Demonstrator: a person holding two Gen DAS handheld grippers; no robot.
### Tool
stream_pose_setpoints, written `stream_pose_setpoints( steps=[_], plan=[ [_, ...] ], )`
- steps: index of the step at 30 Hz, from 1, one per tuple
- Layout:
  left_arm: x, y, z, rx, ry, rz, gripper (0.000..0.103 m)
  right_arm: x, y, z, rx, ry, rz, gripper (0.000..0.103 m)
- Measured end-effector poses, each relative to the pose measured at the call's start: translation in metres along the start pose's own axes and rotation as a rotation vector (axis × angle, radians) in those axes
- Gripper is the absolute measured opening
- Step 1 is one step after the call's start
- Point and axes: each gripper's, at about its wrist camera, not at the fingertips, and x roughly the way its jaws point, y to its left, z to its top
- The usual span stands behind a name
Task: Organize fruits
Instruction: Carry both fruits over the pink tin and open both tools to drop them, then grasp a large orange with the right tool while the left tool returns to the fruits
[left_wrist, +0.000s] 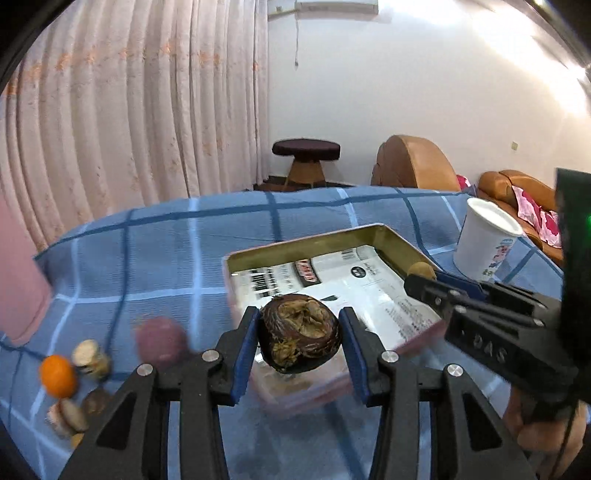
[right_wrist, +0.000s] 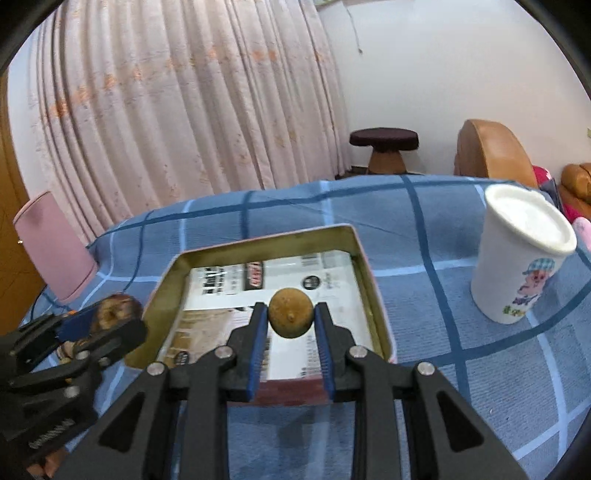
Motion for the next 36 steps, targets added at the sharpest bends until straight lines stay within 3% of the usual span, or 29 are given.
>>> stream_pose_setpoints(
  steps=[8,14,15,16,18,19,22,36],
  plan=[
    [0.035,-0.008,0.002,-0.012,0.054,0.004,0.046,0.014,-0.001,-0.004,-0.012,0.047,0.003,0.029],
    [0.043,-0.007,-0.003,0.008,0.070,0.070,0.047,0.017,-0.002,-0.002,0.008,0.037,0.022,0.031],
    [0.043,-0.009,-0.004,0.027,0.069,0.076,0.049,0.016,-0.002,-0.002,0.010,0.034,0.027,0.041],
    [0.041,-0.011,-0.005,0.041,0.062,0.084,0.055,0.014,-0.002,-0.003,0.014,0.020,0.026,0.059],
    [0.036,-0.014,-0.005,0.063,0.033,0.116,0.069,0.007,-0.001,-0.003,0.016,-0.020,0.020,0.073],
    [0.030,-0.016,-0.006,0.073,0.009,0.133,0.074,0.003,-0.001,-0.002,0.016,-0.043,0.020,0.074],
    [0.020,-0.015,-0.006,0.084,-0.036,0.168,0.075,-0.004,-0.003,-0.001,0.029,-0.090,0.014,0.074],
    [-0.016,0.032,-0.031,-0.009,-0.080,0.251,0.075,-0.018,0.007,-0.012,0.067,-0.157,-0.058,0.074]
  ],
)
